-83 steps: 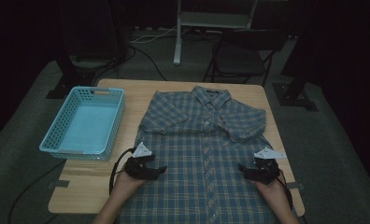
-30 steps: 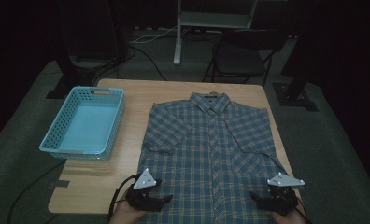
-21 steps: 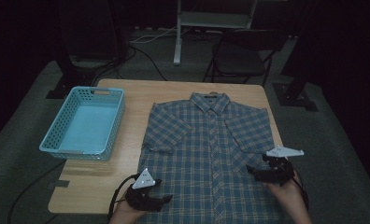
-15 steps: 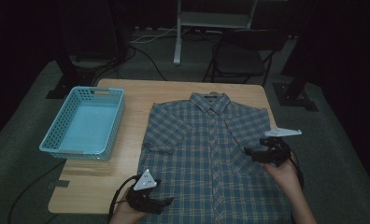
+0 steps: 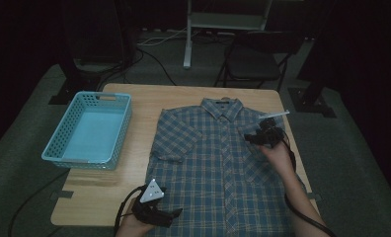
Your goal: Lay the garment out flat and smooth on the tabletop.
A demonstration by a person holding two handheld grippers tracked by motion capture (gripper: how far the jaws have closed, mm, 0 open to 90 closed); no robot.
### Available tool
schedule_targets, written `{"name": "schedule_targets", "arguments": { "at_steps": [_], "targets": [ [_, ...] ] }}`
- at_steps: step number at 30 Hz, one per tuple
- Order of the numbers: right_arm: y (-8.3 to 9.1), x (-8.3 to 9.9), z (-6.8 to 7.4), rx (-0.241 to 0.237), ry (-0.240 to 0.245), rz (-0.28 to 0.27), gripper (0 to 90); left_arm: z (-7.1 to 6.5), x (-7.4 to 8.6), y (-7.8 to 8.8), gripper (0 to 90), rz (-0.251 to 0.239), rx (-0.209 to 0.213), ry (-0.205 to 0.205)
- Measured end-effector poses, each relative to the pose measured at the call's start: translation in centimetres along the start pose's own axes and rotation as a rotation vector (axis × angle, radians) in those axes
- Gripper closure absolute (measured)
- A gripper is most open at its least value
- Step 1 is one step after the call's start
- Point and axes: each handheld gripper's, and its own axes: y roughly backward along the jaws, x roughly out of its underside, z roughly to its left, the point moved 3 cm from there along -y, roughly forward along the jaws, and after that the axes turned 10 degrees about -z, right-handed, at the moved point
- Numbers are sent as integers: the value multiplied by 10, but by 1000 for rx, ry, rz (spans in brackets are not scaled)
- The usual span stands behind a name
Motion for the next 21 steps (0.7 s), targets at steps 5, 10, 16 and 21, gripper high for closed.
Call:
{"name": "schedule_targets", "arguments": {
  "at_steps": [5,10,16,21],
  "targets": [
    [-21,1,-5,30,7,27,421,1,0,0,99,-2,-10,10],
    [-37,5,-5,53,28,71,454,0,1,-2,99,21,-1,-2],
    [-47,10,-5,53,78,98,532,0,1,-2,99,23,-1,4],
    [-47,11,-7,47,79,91,599,0,1,-2,100,23,5,3]
  ]
}}
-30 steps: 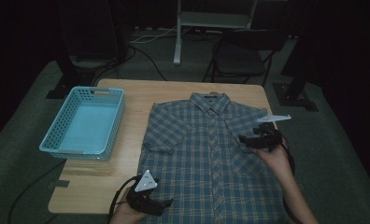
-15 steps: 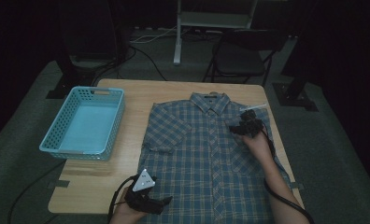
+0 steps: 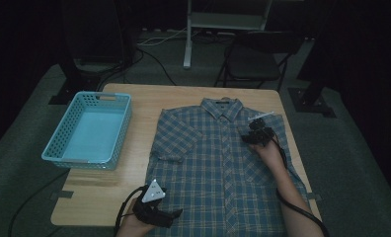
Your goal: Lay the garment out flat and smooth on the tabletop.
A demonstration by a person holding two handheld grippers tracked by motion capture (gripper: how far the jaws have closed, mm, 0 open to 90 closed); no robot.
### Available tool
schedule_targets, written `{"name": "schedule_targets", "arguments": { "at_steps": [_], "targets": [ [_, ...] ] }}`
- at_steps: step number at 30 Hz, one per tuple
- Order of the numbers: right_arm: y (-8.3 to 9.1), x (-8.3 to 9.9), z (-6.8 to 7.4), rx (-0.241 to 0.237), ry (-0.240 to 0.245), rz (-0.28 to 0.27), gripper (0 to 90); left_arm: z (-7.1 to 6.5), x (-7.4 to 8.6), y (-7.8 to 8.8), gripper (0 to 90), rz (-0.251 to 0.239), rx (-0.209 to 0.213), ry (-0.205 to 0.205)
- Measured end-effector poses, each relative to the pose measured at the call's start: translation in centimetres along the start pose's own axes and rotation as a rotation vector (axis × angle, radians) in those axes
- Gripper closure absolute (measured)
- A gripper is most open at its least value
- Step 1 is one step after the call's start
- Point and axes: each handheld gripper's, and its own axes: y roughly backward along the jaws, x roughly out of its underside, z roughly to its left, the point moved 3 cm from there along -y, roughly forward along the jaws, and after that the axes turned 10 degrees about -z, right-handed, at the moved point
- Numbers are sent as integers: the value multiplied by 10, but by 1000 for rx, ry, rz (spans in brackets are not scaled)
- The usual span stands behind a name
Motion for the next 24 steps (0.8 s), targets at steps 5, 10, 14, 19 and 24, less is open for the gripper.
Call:
{"name": "schedule_targets", "arguments": {
  "at_steps": [5,10,14,19,24],
  "targets": [
    [1,0,-7,17,-20,6,777,0,0,0,100,-2,0,5],
    [8,3,-21,42,-68,-13,859,1,0,1,100,-1,5,7],
    [19,4,-33,45,-106,-41,859,1,0,0,100,-2,4,6],
    [39,6,-55,68,-157,-80,859,1,0,0,100,-2,4,7],
    [64,11,-81,110,-205,-114,859,1,0,1,100,-2,6,10]
  ]
}}
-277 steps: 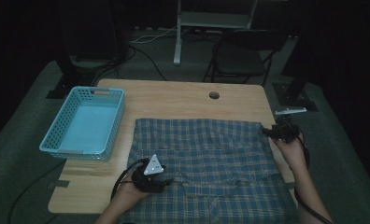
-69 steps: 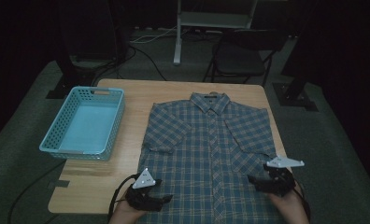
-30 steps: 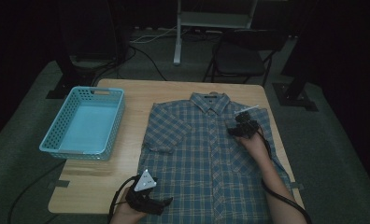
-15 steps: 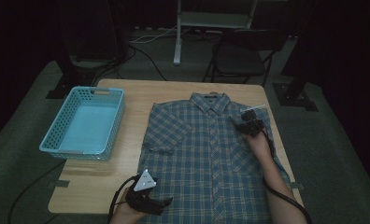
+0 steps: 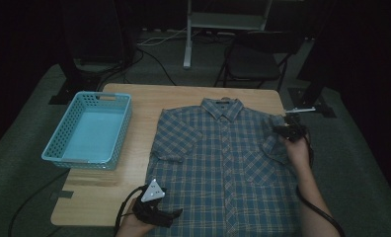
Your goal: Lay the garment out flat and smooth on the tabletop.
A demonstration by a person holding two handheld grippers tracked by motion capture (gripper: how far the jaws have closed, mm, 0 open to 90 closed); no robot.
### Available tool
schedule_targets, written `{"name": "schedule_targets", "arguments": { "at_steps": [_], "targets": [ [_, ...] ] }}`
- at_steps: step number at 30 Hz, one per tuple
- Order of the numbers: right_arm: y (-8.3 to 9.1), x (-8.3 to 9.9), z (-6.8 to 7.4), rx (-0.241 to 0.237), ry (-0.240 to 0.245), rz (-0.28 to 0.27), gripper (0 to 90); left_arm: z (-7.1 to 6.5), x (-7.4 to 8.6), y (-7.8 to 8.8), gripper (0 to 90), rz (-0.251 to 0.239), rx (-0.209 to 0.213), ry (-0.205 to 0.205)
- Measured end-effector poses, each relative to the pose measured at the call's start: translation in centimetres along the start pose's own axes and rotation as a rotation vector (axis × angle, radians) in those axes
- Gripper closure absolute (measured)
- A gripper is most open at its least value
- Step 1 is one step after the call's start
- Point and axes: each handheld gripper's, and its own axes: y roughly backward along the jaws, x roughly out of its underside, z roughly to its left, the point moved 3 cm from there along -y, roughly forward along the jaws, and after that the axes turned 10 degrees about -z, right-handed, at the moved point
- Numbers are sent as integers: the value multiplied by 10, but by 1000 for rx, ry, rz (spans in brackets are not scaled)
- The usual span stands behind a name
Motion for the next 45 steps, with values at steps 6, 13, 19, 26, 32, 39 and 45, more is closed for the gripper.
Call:
{"name": "schedule_targets", "arguments": {
  "at_steps": [6,13,19,26,32,39,45],
  "targets": [
    [24,0,-34,64,-47,-26,859,0,0,0,100,0,1,1],
    [43,11,-73,156,-120,-27,859,0,0,0,100,-1,3,5],
    [54,28,-105,251,-191,-6,857,0,0,0,100,-2,4,7],
    [54,48,-126,347,-281,41,555,1,0,0,100,-1,5,6],
    [56,50,-123,420,-280,44,429,1,0,0,100,-1,4,4],
    [57,46,-101,297,-309,-16,390,1,0,0,100,-1,4,5],
    [45,54,-66,177,-271,-13,335,1,0,0,100,-2,6,9]
  ]
}}
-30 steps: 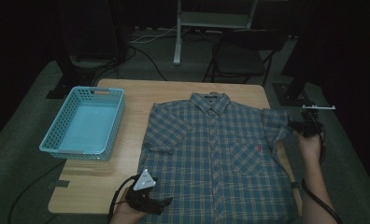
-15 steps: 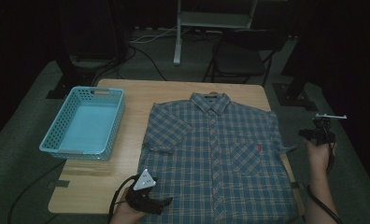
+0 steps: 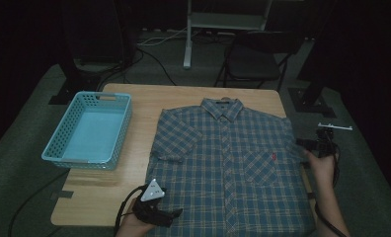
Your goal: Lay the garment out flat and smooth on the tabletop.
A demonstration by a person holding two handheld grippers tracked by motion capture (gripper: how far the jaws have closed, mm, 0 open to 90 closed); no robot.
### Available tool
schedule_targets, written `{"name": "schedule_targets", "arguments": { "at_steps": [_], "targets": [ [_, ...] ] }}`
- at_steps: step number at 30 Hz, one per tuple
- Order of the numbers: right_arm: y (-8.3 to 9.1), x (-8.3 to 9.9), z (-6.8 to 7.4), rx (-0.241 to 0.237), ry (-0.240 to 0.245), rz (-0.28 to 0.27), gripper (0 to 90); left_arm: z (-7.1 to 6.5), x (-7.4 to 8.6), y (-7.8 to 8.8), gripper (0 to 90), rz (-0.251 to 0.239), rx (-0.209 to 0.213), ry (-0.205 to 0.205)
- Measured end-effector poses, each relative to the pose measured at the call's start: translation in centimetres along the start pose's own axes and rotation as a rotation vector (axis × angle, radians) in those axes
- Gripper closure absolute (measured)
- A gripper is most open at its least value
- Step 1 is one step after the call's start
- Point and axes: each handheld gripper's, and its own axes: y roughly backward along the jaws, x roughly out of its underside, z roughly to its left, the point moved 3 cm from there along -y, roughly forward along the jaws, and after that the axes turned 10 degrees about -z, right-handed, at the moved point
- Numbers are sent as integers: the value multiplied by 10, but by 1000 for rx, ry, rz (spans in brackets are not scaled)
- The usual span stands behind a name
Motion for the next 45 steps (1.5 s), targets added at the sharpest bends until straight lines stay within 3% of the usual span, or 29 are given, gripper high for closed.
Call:
{"name": "schedule_targets", "arguments": {
  "at_steps": [7,12,19,26,34,45],
  "targets": [
    [1,23,32,-82,44,11,211,0,0,0,100,-1,1,0],
    [12,37,51,-132,79,-14,123,0,0,0,100,2,1,-1],
    [35,66,71,-187,137,-29,123,0,0,1,100,4,0,0],
    [60,100,82,-170,190,-68,124,0,0,1,100,13,-3,-11],
    [91,126,90,-161,243,-130,124,0,-1,0,101,18,4,-16],
    [108,153,102,-184,270,-136,124,-1,-1,0,100,23,3,-27]
  ]
}}
